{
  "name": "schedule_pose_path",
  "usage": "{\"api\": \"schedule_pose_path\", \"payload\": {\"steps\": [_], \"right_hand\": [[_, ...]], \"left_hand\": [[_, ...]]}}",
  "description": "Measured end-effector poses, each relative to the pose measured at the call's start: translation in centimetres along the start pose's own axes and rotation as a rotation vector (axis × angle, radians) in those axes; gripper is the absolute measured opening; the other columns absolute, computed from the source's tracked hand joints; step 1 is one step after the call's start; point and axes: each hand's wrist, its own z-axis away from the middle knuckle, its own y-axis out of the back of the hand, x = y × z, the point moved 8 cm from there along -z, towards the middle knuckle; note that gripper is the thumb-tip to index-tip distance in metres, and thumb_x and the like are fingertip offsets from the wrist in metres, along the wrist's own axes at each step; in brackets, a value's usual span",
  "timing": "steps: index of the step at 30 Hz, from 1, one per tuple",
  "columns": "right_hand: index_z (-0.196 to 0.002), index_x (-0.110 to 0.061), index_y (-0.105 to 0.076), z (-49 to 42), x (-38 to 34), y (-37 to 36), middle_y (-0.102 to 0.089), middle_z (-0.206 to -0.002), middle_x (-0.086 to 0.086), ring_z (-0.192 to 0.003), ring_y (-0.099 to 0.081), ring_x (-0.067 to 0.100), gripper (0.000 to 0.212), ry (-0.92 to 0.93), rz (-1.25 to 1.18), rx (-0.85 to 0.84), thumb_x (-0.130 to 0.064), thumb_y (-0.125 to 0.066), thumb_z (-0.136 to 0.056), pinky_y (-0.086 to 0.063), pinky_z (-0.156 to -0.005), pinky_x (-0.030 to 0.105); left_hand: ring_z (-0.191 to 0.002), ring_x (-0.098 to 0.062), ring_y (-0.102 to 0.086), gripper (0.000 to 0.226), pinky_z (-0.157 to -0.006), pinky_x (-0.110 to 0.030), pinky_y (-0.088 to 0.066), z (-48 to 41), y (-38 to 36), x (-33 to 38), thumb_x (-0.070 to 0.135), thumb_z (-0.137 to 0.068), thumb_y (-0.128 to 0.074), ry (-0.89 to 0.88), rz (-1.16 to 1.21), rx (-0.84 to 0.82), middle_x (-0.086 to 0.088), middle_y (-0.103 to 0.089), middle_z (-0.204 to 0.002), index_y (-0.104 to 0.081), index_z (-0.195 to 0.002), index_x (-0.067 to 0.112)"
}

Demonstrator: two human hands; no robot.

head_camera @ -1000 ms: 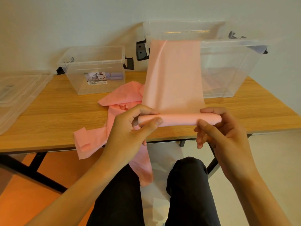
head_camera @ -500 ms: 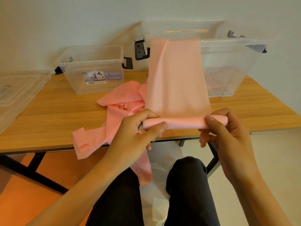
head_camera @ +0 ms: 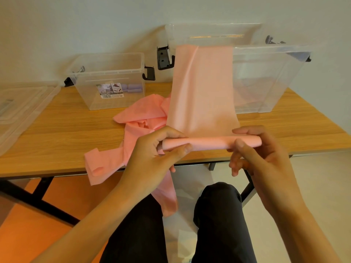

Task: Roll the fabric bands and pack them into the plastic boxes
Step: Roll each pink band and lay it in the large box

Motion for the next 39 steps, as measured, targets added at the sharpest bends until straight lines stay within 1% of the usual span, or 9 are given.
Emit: {"api": "schedule_pose_path", "payload": {"steps": [3,10,15,18,21,24,30,36,39], "right_hand": [[-0.104,-0.008,-0.068,0.0,0.1,-0.3,-0.064,-0.078,0.013,-0.063,-0.06,0.025,0.035,0.002,0.017,-0.032,-0.029,-0.075,-0.076,-0.053,-0.056,0.032],[-0.094,0.001,-0.066,-0.2,0.9,0.2,-0.065,-0.069,0.011,-0.053,-0.054,0.024,0.04,-0.048,0.026,0.044,-0.036,-0.072,-0.078,-0.049,-0.053,0.031],[-0.111,-0.008,-0.062,-0.3,0.7,-0.2,-0.065,-0.075,0.013,-0.058,-0.057,0.028,0.04,-0.026,0.023,0.013,-0.03,-0.073,-0.08,-0.044,-0.061,0.049],[-0.113,-0.003,-0.061,-0.4,0.8,-0.3,-0.067,-0.08,0.015,-0.06,-0.058,0.028,0.039,-0.016,0.012,0.011,-0.024,-0.071,-0.082,-0.043,-0.063,0.051],[-0.109,-0.002,-0.065,-0.5,0.9,-0.1,-0.066,-0.074,0.013,-0.057,-0.058,0.026,0.037,-0.012,0.04,0.021,-0.027,-0.071,-0.083,-0.046,-0.061,0.049],[-0.103,-0.001,-0.065,-0.6,1.1,0.0,-0.064,-0.067,0.011,-0.052,-0.056,0.024,0.035,-0.007,0.045,0.027,-0.031,-0.068,-0.085,-0.044,-0.058,0.044],[-0.095,-0.002,-0.061,-0.8,1.0,0.1,-0.062,-0.062,0.011,-0.051,-0.055,0.022,0.034,-0.006,0.039,0.033,-0.035,-0.064,-0.087,-0.046,-0.053,0.03],[-0.108,-0.014,-0.066,-0.7,0.3,-0.4,-0.064,-0.07,0.012,-0.059,-0.058,0.033,0.038,0.049,0.081,-0.028,-0.041,-0.073,-0.082,-0.047,-0.06,0.061],[-0.1,-0.01,-0.068,-0.7,0.1,-0.2,-0.063,-0.071,0.017,-0.058,-0.058,0.034,0.032,0.059,0.095,-0.021,-0.036,-0.075,-0.081,-0.048,-0.058,0.059]], "left_hand": [[-0.055,-0.004,-0.056,0.012,-0.05,-0.02,-0.047,-0.1,0.3,-0.2,0.026,-0.083,-0.07,0.028,0.028,0.018,0.01,-0.064,-0.066,-0.072,-0.089,0.016],[-0.073,-0.012,-0.059,0.024,-0.049,-0.026,-0.05,-0.2,0.3,-0.5,0.02,-0.079,-0.078,0.001,-0.002,0.005,-0.002,-0.068,-0.089,-0.071,-0.102,0.016],[-0.063,-0.011,-0.058,0.011,-0.049,-0.025,-0.049,-0.1,0.4,-0.7,0.019,-0.086,-0.072,0.036,0.03,0.018,-0.004,-0.069,-0.075,-0.07,-0.094,0.013],[-0.058,-0.01,-0.057,0.007,-0.049,-0.023,-0.048,-0.1,0.6,-0.5,0.019,-0.09,-0.069,0.036,0.019,0.04,-0.005,-0.068,-0.069,-0.069,-0.091,0.012],[-0.062,-0.007,-0.057,0.011,-0.05,-0.021,-0.048,-0.2,0.7,0.1,0.025,-0.085,-0.072,-0.007,-0.024,0.048,0.001,-0.067,-0.074,-0.07,-0.091,0.016],[-0.066,-0.007,-0.058,0.016,-0.05,-0.021,-0.049,-0.4,0.7,0.1,0.018,-0.081,-0.077,-0.012,-0.003,0.038,0.01,-0.066,-0.079,-0.072,-0.097,0.016],[-0.059,-0.009,-0.057,0.008,-0.05,-0.021,-0.048,0.0,0.7,-0.1,0.019,-0.084,-0.074,0.005,-0.001,0.053,-0.008,-0.067,-0.073,-0.072,-0.09,0.013],[-0.058,-0.013,-0.057,0.019,-0.048,-0.024,-0.048,-0.2,0.3,-0.6,0.027,-0.084,-0.069,0.074,0.077,0.046,-0.007,-0.07,-0.069,-0.073,-0.09,0.01],[-0.064,-0.014,-0.062,0.021,-0.049,-0.027,-0.05,-0.3,0.4,-0.5,0.027,-0.083,-0.07,0.053,0.053,0.036,-0.005,-0.072,-0.076,-0.072,-0.098,0.013]]}}
